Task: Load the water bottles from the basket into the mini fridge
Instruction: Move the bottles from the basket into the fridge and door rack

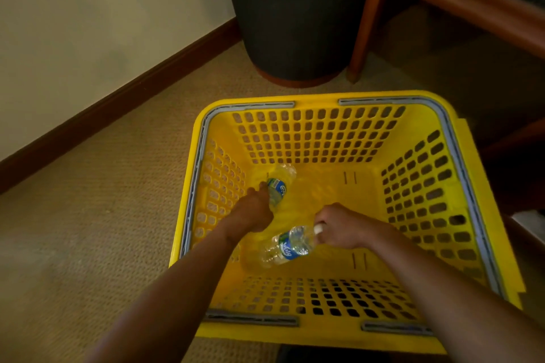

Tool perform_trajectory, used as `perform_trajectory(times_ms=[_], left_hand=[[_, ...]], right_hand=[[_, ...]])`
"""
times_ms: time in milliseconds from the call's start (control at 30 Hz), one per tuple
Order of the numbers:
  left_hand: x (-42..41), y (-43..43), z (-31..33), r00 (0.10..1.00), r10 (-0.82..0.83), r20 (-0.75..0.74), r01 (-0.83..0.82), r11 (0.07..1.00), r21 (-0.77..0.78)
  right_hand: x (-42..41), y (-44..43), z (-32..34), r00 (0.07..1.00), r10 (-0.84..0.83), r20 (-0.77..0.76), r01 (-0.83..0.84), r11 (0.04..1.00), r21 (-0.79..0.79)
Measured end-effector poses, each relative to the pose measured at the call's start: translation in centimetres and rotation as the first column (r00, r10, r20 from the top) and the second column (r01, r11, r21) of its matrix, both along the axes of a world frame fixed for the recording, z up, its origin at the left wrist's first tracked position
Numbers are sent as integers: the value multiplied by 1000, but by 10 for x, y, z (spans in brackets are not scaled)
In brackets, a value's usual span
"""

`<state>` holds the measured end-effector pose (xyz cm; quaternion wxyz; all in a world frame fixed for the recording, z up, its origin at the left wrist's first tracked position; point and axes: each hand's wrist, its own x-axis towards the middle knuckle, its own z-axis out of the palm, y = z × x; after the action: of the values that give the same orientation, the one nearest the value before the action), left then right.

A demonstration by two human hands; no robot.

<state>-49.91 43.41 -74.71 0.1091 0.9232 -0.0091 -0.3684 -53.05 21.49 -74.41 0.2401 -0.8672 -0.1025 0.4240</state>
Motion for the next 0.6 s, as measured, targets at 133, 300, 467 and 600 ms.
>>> perform_trajectory(times_ms=[133,300,467,600], left_hand=[[9,-5,21,975,-104,196,109,994,-14],[19,-19,29,908,-51,416,141,972,-190],[11,-30,7,785,260,562,17,898,-439],[4,-34,-17,752,387,533,-42,836,-547]], right_hand=[[-8,-19,44,977,-110,185,109,994,13],[-14,-39,49,903,-150,402,169,985,-12],[-23,-38,24,850,-299,433,243,953,182],[-23,-34,-4,922,-273,275,207,947,246]])
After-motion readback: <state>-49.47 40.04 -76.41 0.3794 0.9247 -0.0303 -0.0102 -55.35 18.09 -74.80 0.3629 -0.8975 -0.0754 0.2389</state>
